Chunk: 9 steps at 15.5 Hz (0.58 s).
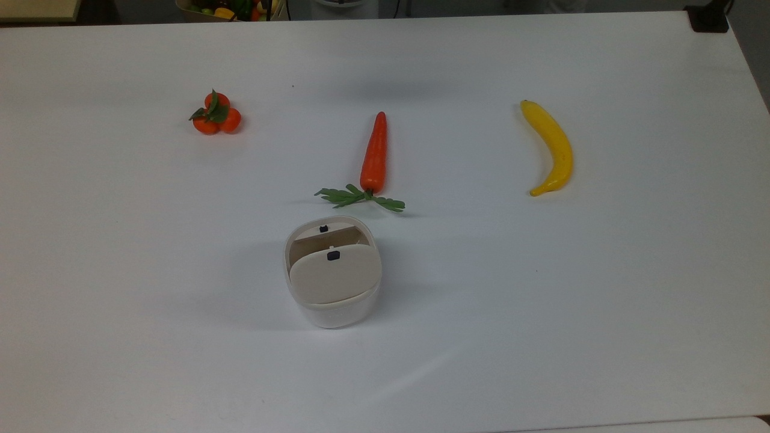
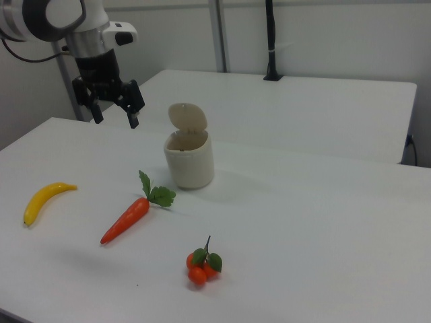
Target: Close garbage bin
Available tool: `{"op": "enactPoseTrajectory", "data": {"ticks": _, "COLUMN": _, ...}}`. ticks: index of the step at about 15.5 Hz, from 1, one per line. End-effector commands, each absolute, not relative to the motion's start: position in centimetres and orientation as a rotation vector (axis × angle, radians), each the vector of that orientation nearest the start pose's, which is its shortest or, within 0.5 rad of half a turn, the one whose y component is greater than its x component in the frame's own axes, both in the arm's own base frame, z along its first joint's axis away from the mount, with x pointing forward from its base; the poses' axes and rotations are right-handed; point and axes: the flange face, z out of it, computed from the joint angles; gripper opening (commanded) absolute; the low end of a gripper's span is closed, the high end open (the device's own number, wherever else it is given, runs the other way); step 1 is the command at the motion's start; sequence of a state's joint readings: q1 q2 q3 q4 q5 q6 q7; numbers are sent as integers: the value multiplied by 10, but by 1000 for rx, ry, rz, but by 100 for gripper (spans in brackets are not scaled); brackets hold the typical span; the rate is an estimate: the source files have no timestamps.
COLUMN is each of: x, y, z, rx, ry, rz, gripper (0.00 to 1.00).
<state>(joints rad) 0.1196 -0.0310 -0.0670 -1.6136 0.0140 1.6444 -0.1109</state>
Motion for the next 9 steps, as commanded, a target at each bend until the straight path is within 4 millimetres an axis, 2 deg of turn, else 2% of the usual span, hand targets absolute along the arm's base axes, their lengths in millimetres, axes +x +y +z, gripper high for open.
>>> {"op": "enactPoseTrajectory", "data": {"ticks": 1, "x": 557, "y": 29, "z": 621, "rx": -3101, "ry": -281, "rz": -117, "gripper": 94}}
{"op": "enactPoseTrajectory", "data": {"ticks": 3, "x": 564, "y": 28, "z": 626, "rx": -3101, "ry": -274, "rz": -138, "gripper": 67}}
{"op": "enactPoseTrajectory", "data": {"ticks": 4, "x": 564, "y": 27, "z": 626, "rx": -3099, "ry": -271, "rz": -138, "gripper": 58}}
{"op": "enactPoseTrajectory", "data": {"ticks": 7, "x": 565, "y": 29, "z": 626, "rx": -3055, "ry": -255, "rz": -149, "gripper": 23}}
{"op": "enactPoseTrajectory", "data": {"ticks": 9, "x": 566, "y": 30, "z": 626, "rx": -3053, "ry": -257, "rz": -158, "gripper": 5}}
